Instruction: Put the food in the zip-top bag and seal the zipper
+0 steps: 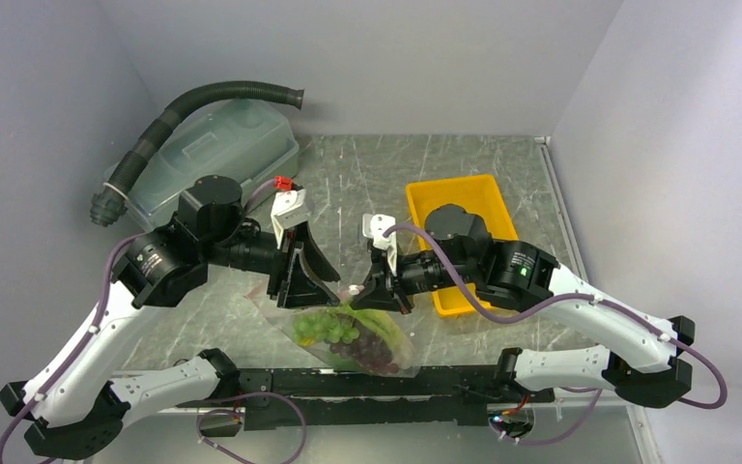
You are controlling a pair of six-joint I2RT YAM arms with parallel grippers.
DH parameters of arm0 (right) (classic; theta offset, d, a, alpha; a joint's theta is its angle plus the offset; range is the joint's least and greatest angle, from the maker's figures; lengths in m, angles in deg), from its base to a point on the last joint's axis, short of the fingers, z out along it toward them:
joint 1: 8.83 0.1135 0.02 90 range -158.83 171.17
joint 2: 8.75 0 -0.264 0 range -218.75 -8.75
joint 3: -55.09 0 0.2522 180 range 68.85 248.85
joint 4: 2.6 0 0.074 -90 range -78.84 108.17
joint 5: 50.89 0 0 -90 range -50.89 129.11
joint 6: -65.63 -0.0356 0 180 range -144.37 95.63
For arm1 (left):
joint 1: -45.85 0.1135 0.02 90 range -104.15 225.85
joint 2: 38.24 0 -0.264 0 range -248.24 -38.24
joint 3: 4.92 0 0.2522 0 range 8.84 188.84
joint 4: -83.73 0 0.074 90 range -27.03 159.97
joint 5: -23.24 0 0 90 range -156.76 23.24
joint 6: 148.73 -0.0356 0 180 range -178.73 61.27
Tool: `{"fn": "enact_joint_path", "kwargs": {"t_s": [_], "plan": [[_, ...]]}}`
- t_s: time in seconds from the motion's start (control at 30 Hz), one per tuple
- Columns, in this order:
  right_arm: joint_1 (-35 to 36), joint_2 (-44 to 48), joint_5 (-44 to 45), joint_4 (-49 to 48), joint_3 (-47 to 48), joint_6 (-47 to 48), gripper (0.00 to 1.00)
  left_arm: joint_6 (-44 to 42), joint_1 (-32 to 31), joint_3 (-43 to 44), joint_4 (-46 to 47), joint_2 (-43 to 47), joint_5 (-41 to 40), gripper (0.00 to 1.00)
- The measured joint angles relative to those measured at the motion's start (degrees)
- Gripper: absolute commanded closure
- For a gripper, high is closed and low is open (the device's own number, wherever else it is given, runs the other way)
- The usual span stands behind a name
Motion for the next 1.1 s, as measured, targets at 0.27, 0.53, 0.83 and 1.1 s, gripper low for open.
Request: {"fn": "enact_joint_path", "kwargs": {"t_s": [0.27,0.53,0.83,1.1], "plan": [[0.0,-0.09,-2.6,2.86,0.02,1.11,1.0,0.2,0.0,1.42,3.34,-0.02,-0.24,0.25],[0.0,-1.53,-3.28,3.8,1.33,1.25,1.0,0.72,0.0,1.73,5.73,-2.6,0.79,0.25],[0.0,-1.99,-2.16,5.88,2.64,0.81,1.0,1.53,0.0,1.51,6.67,-3.61,1.44,0.33],[0.0,-5.33,-0.44,8.68,6.97,-1.92,1.0,1.46,0.0,-0.04,6.62,-3.54,1.36,0.39]]}}
